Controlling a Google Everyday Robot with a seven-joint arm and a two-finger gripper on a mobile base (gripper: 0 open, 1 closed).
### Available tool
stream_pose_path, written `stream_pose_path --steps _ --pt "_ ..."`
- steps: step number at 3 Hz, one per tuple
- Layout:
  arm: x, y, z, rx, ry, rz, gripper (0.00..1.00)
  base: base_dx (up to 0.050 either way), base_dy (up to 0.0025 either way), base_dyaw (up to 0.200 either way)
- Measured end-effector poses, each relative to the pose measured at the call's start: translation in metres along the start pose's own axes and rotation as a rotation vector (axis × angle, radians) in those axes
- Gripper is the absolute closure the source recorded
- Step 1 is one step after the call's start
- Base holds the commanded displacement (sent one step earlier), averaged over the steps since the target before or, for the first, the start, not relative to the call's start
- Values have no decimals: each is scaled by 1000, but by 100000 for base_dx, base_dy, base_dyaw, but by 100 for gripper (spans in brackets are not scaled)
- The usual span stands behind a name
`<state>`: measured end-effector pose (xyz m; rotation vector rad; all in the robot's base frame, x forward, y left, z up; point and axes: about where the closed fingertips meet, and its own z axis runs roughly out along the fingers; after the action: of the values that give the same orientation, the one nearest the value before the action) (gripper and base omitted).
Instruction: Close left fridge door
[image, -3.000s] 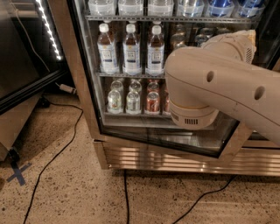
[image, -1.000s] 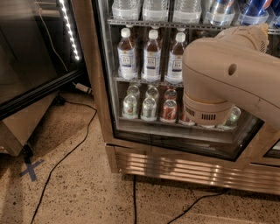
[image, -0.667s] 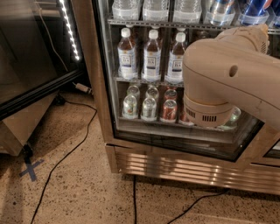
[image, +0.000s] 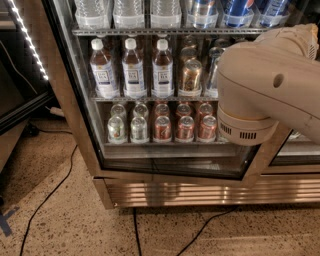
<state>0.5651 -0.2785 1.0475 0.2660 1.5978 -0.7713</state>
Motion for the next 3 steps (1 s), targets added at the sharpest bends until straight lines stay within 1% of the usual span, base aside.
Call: stream_pose_path --steps 3 --pt "-4 0 1 -11 -7 4 100 0 0 0"
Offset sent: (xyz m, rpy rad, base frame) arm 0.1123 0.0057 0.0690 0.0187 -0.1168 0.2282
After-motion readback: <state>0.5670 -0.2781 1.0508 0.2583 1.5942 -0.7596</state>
